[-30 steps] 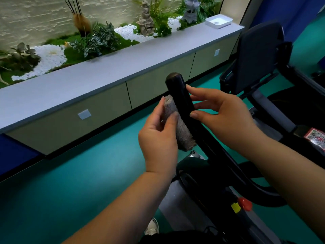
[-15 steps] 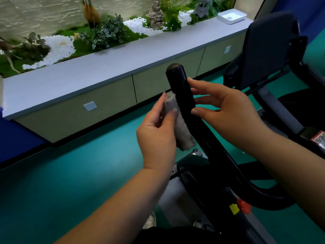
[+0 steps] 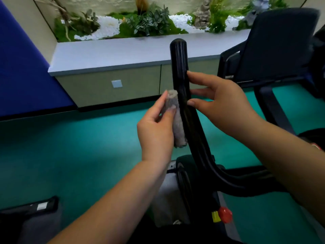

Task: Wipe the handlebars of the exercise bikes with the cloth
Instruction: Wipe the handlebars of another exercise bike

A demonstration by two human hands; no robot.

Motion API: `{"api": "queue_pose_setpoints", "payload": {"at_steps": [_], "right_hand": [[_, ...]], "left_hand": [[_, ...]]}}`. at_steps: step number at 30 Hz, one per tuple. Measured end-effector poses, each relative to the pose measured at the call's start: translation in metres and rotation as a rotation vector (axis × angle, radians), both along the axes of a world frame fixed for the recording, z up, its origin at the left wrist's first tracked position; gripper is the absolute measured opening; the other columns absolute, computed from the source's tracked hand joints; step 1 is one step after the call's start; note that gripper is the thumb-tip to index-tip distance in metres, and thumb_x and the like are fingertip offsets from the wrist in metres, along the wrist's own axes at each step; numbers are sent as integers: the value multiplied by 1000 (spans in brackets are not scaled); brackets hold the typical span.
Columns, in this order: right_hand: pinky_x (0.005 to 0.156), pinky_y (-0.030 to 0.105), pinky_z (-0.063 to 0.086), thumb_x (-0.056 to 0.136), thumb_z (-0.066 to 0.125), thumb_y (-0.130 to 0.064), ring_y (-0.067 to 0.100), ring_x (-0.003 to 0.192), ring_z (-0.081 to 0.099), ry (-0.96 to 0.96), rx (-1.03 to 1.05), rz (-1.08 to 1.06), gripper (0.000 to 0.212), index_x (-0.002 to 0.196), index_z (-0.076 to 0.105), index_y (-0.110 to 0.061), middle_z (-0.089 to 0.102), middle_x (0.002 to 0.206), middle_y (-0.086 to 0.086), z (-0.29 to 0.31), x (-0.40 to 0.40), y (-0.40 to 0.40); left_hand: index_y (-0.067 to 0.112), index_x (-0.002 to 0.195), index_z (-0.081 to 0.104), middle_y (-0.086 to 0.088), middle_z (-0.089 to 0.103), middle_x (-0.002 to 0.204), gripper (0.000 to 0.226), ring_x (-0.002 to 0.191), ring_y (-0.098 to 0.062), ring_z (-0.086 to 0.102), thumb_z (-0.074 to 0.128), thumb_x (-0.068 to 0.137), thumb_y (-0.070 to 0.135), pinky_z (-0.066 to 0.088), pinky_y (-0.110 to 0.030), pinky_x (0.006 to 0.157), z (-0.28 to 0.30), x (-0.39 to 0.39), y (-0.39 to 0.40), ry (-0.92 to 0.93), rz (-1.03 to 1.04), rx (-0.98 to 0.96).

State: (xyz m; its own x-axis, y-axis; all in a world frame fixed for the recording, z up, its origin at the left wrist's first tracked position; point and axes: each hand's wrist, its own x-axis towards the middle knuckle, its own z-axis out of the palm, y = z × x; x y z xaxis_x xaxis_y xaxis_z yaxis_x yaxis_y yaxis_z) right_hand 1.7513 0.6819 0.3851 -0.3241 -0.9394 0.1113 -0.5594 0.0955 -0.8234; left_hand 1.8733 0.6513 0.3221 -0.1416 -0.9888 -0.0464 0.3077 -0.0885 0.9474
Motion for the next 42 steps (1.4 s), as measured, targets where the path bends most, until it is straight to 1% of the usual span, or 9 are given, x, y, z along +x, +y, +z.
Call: {"api": "queue_pose_setpoints", "payload": {"at_steps": [4, 11, 18, 24, 26, 31, 34, 39, 42], "right_hand": [[96, 28, 51, 81, 71, -2, -1, 104, 63, -32, 44, 19, 55, 130, 58, -24, 65, 121, -13, -1, 0, 13], [89, 13, 50, 82, 71, -3, -9, 93, 65, -66, 59, -24, 37, 111, 68, -25, 69, 95, -18, -2, 6, 33], [93, 29, 53, 81, 73, -6, -3, 90, 68, -87, 83, -75, 36, 101, 69, -35, 72, 90, -15, -5, 9, 50], [92, 29, 53, 80, 73, -7, -5, 89, 67, -77, 85, -65, 38, 98, 67, -40, 73, 90, -14, -5, 11, 62], [92, 26, 53, 80, 73, -7, -7, 89, 67, -63, 102, -35, 38, 100, 67, -39, 73, 92, -14, -3, 11, 64], [86, 13, 50, 80, 73, -5, -10, 86, 65, -12, 118, 37, 39, 96, 65, -39, 68, 90, -21, 1, 9, 75], [88, 21, 53, 80, 74, -8, -9, 88, 65, 43, 119, 61, 38, 98, 66, -40, 69, 96, -19, 0, 7, 84], [92, 29, 53, 79, 75, -12, -6, 90, 66, 87, 118, 89, 34, 105, 70, -32, 69, 103, -13, -5, 3, 97], [91, 25, 51, 79, 75, -14, -7, 88, 65, 122, 114, 96, 30, 102, 70, -33, 68, 101, -16, -2, 0, 106]], "left_hand": [[10, 129, 58, 1, 68, 113, 39, 101, -8, 65, 56, 92, -1, 52, -29, 92, 12, -13, -34, 10, 5, 40], [14, 127, 61, 7, 66, 121, 38, 112, -3, 60, 60, 91, 4, 45, -31, 103, -11, 10, 52, -62, -3, 82], [2, 128, 58, -8, 67, 119, 36, 112, -20, 62, 55, 92, -1, 47, -43, 102, -7, -11, -18, 53, -34, 145], [11, 130, 58, 0, 66, 123, 38, 114, -11, 60, 57, 93, 4, 46, -35, 103, -11, 17, 60, -17, -80, 161], [10, 128, 60, 0, 67, 119, 36, 112, -12, 62, 57, 92, 4, 47, -36, 101, -13, 18, 70, -18, -64, 173], [2, 123, 62, -11, 69, 112, 30, 96, -17, 66, 52, 94, 2, 51, -39, 95, -7, -9, 14, 39, 12, 192], [5, 123, 62, -10, 70, 111, 30, 93, -16, 65, 51, 95, 3, 53, -34, 90, -10, -9, 28, 67, 47, 213], [4, 121, 62, -16, 68, 113, 29, 96, -23, 64, 48, 96, 2, 51, -37, 91, -19, 8, 100, 150, -2, 311], [3, 121, 61, -13, 70, 96, 27, 74, -17, 65, 48, 97, 6, 56, -31, 72, -16, -3, 66, 162, -25, 361]]}}
